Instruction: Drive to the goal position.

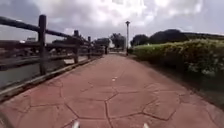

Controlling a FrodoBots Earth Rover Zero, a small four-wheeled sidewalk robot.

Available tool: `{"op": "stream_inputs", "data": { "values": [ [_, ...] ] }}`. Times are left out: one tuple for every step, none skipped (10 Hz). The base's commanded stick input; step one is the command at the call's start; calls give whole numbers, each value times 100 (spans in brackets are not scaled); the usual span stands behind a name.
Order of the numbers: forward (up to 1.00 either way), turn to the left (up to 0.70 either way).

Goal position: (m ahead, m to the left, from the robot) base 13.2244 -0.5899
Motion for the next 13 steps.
{"op": "stream_inputs", "data": {
  "values": [
    [70,0],
    [70,0],
    [70,0],
    [70,0],
    [70,0],
    [70,0],
    [70,0],
    [70,0],
    [70,0],
    [70,0],
    [70,0],
    [70,0],
    [70,0]
  ]
}}
